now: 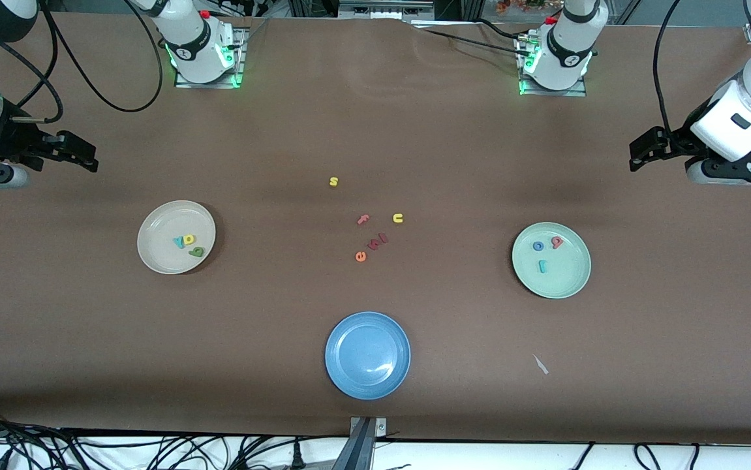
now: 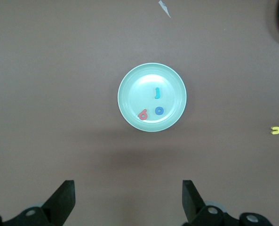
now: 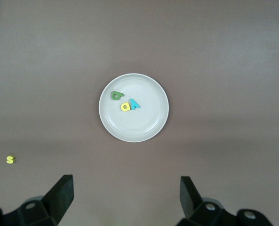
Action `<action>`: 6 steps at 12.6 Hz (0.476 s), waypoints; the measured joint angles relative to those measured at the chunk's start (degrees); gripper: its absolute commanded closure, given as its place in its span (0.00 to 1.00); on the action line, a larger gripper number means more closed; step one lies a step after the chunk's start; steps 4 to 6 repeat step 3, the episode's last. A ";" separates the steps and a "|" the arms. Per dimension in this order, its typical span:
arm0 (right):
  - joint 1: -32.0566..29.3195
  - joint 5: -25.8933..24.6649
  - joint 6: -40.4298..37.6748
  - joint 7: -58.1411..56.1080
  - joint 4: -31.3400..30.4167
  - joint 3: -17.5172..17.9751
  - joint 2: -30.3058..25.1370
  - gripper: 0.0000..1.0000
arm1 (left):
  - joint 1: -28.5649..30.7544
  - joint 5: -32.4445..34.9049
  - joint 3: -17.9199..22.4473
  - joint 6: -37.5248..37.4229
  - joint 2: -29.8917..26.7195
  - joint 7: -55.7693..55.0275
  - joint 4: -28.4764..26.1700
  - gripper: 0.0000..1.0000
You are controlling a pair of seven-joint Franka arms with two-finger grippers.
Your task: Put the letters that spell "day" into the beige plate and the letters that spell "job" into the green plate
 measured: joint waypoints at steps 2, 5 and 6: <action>-0.05 0.32 0.21 0.00 0.00 -0.22 0.00 0.00 | 0.04 0.00 0.09 0.00 0.19 0.00 0.29 0.00; -0.07 0.37 0.22 0.00 0.00 -0.25 0.00 0.00 | 0.06 0.00 0.15 0.00 0.31 0.00 0.36 0.00; -0.07 0.37 0.22 0.00 0.00 -0.25 0.00 0.00 | 0.06 0.00 0.15 0.00 0.31 0.00 0.36 0.00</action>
